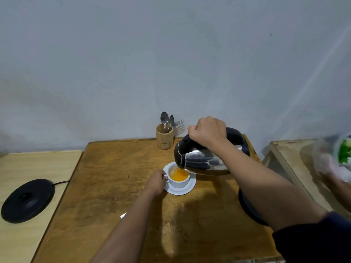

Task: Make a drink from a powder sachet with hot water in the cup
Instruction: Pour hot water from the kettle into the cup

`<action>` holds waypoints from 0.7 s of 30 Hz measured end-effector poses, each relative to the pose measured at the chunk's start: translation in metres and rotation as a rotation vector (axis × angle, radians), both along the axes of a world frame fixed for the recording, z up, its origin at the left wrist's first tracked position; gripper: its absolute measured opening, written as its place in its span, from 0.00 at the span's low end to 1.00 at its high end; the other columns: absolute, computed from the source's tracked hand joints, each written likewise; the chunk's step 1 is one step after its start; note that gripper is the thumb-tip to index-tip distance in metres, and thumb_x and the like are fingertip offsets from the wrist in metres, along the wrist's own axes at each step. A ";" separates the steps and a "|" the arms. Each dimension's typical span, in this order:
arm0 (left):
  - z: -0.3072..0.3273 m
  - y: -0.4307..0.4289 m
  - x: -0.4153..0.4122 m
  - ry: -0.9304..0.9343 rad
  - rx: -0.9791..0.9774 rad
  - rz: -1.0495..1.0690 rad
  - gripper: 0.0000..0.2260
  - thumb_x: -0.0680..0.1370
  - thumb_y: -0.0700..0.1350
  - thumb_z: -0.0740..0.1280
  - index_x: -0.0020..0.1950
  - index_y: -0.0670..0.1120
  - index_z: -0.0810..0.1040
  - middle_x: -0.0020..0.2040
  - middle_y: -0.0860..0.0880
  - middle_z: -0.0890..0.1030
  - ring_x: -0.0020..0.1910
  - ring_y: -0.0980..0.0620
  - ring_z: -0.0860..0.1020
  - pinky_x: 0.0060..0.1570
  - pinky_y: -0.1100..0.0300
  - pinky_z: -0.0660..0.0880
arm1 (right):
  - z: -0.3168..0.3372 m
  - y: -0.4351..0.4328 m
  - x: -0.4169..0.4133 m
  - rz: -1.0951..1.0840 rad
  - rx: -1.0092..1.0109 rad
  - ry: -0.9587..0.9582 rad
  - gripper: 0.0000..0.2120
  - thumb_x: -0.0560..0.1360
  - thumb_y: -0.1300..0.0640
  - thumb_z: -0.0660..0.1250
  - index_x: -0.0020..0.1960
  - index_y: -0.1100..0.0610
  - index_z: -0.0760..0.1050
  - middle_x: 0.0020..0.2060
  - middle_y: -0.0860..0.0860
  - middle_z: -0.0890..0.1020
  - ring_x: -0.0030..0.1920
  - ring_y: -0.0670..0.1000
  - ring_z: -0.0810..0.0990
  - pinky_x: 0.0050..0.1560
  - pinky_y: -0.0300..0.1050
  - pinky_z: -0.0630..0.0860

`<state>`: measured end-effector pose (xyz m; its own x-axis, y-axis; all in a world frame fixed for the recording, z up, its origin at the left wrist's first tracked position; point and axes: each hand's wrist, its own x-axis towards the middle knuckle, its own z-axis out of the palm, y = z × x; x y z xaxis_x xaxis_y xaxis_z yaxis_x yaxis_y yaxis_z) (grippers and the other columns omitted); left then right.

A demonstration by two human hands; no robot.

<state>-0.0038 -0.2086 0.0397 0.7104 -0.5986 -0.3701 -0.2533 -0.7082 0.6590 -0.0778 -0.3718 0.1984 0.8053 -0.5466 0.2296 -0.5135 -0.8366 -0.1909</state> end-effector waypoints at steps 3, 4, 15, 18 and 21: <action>-0.001 0.000 0.000 -0.004 0.004 0.000 0.11 0.80 0.41 0.57 0.58 0.39 0.74 0.58 0.38 0.78 0.47 0.49 0.72 0.45 0.58 0.68 | 0.001 -0.002 0.000 -0.014 0.005 -0.004 0.20 0.74 0.50 0.57 0.25 0.55 0.63 0.23 0.50 0.67 0.25 0.49 0.64 0.28 0.40 0.60; -0.001 0.000 0.000 -0.005 0.006 -0.001 0.11 0.80 0.41 0.57 0.58 0.39 0.74 0.58 0.38 0.78 0.47 0.49 0.72 0.46 0.58 0.68 | 0.002 -0.003 -0.001 -0.019 0.003 -0.006 0.20 0.74 0.51 0.57 0.25 0.56 0.63 0.23 0.50 0.67 0.25 0.49 0.64 0.28 0.40 0.59; 0.001 -0.003 -0.002 -0.015 0.036 0.004 0.12 0.80 0.41 0.56 0.61 0.40 0.73 0.59 0.39 0.77 0.48 0.50 0.72 0.48 0.58 0.69 | 0.002 -0.011 -0.018 -0.082 -0.011 0.010 0.20 0.73 0.51 0.56 0.24 0.56 0.62 0.23 0.50 0.67 0.25 0.50 0.64 0.28 0.40 0.59; 0.001 -0.003 -0.001 -0.012 0.042 0.000 0.13 0.80 0.41 0.56 0.61 0.40 0.73 0.60 0.39 0.77 0.48 0.50 0.72 0.48 0.58 0.69 | 0.001 -0.012 -0.023 -0.096 -0.004 0.021 0.20 0.73 0.51 0.56 0.25 0.56 0.63 0.24 0.51 0.68 0.25 0.50 0.65 0.28 0.40 0.61; 0.002 -0.004 -0.001 -0.015 0.044 -0.004 0.13 0.80 0.41 0.56 0.62 0.40 0.72 0.60 0.39 0.77 0.48 0.50 0.71 0.48 0.58 0.68 | 0.000 -0.011 -0.028 -0.088 0.009 0.025 0.19 0.73 0.51 0.57 0.24 0.56 0.63 0.23 0.51 0.67 0.26 0.51 0.66 0.29 0.41 0.62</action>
<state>-0.0050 -0.2123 0.0415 0.7137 -0.5848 -0.3854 -0.2656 -0.7352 0.6237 -0.1054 -0.3825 0.1987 0.7592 -0.6177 0.2048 -0.5900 -0.7862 -0.1839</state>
